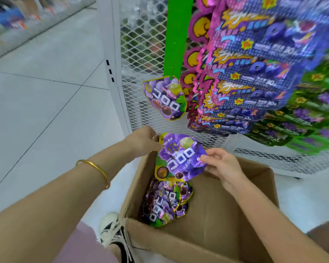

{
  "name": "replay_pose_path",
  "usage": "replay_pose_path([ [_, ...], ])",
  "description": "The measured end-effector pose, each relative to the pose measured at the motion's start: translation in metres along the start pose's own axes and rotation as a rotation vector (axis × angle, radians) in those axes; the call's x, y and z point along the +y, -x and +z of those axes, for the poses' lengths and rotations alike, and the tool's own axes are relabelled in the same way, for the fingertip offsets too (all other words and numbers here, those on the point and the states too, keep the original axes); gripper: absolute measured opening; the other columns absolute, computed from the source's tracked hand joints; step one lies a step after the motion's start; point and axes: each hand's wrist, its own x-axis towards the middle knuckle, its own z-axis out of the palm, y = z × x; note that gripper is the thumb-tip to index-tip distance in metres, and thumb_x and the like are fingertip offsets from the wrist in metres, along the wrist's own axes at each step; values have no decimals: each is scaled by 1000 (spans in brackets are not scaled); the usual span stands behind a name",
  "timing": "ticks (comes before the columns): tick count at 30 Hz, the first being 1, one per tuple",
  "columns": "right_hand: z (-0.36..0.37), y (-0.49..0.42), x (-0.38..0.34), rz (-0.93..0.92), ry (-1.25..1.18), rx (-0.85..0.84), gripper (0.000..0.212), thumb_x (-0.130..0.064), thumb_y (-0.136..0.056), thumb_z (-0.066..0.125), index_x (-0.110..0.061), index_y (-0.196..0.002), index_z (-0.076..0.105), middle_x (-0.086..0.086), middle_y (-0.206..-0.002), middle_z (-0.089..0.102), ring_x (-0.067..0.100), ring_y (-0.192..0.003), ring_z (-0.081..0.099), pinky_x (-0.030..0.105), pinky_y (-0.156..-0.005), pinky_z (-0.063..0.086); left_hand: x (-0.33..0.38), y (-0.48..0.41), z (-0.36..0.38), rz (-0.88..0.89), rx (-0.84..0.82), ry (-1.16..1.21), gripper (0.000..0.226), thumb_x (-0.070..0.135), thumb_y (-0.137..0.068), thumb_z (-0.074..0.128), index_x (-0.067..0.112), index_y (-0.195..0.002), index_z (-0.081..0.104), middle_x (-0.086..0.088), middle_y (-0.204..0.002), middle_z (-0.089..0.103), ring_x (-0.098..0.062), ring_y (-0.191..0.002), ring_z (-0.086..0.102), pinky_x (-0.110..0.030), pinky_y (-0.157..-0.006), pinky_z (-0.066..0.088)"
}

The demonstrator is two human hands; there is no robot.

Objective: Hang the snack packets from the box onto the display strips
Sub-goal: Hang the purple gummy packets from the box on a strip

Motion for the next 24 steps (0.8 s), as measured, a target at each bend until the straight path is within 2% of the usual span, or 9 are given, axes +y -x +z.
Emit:
replay_pose_path([
  [2, -2, 13, -15, 35, -136, -51, 20, 5, -82, 61, -13, -75, 56, -3, -62, 67, 6, -51, 62, 22, -57, 53, 5, 7, 2, 39, 6, 53, 34, 24, -76, 71, -6, -88, 61, -12, -78, 52, -22, -75, 47, -31, -69, 38],
  [6, -5, 30, -26, 97, -155, -123, 15, 0, -83, 63, -14, -79, 57, -3, -63, 69, 11, -56, 62, 26, -64, 48, 14, 21, 4, 115, 92, 123, 18, 13, -84, 65, 2, -73, 55, -9, -73, 46, -18, -70, 40, -28, -63, 31],
  [9, -3, 35, -32, 25, 218, -99, 28, -14, -80, 70, -19, -105, 56, 0, -88, 63, 14, -74, 59, 26, -65, 48, 17, 27, -4, 198, 29, 105, 25, 15, -85, 65, -9, -86, 59, -12, -78, 50, -18, -73, 44, -35, -67, 37],
  [11, 0, 33, -42, -108, 367, -123, 47, -22, -80, 72, -25, -122, 51, -5, -112, 57, 13, -96, 58, 27, -79, 47, 19, 30, -12, 245, -29, 97, 22, 15, -86, 63, -7, -90, 61, -15, -80, 55, -19, -75, 47, -40, -71, 41],
  [13, 8, 32, -53, -235, 396, -239, 49, -22, -82, 70, -26, -127, 51, -9, -124, 56, 10, -110, 55, 29, -94, 44, 22, 31, -18, 277, -41, 70, 16, 13, -88, 62, -2, -92, 64, -18, -85, 61, -18, -77, 50, -36, -75, 43],
  [15, 17, 32, -62, -307, 375, -309, 36, -17, -84, 67, -28, -116, 54, -8, -119, 61, 5, -109, 57, 25, -98, 44, 25, 31, -25, 293, -33, 73, 15, 12, -89, 60, 0, -96, 63, -13, -89, 62, -17, -79, 51, -31, -74, 43],
  [18, 28, 30, -70, -346, 297, -351, 23, -9, -86, 63, -28, -99, 58, -9, -97, 68, -3, -84, 64, 13, -76, 51, 29, 29, -35, 315, -65, 103, 23, 15, -89, 60, -5, -99, 59, -11, -89, 58, -17, -81, 50, -35, -76, 43],
  [20, 30, 27, -69, -345, 267, -343, 17, -7, -86, 62, -22, -94, 62, -4, -90, 69, 3, -78, 65, 19, -72, 53, 28, 27, -38, 327, -45, 97, 20, 15, -89, 59, -3, -98, 59, -18, -94, 62, -22, -83, 53, -43, -84, 47],
  [24, 32, 26, -62, -281, 218, -357, 5, -12, -86, 63, -15, -91, 63, 4, -88, 69, 15, -78, 65, 31, -74, 53, 26, 23, -37, 311, -15, 74, 13, 14, -91, 57, 4, -99, 62, -23, -110, 63, -39, -103, 59, -52, -95, 46],
])
